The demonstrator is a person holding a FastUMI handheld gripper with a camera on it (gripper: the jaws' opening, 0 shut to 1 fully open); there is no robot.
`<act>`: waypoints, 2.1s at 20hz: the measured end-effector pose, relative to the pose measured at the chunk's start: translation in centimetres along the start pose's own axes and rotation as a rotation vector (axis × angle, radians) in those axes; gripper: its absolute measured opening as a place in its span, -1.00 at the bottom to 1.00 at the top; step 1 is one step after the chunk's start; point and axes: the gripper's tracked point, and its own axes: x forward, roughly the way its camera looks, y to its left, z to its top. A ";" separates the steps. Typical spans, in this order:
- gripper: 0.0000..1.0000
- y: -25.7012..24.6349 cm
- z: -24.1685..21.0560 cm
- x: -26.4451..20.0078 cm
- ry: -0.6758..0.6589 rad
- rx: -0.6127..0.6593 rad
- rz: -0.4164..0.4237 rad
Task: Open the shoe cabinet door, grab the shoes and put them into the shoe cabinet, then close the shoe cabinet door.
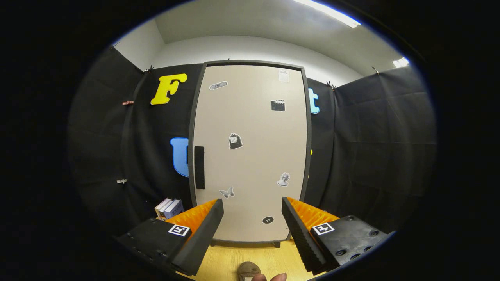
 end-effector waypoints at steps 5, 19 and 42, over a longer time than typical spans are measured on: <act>0.95 0.0 -0.1 0.0 0.005 -0.001 0.001; 0.94 10.0 1.9 6.2 -0.017 0.047 0.125; -0.20 15.7 -1.6 22.4 0.020 0.041 0.022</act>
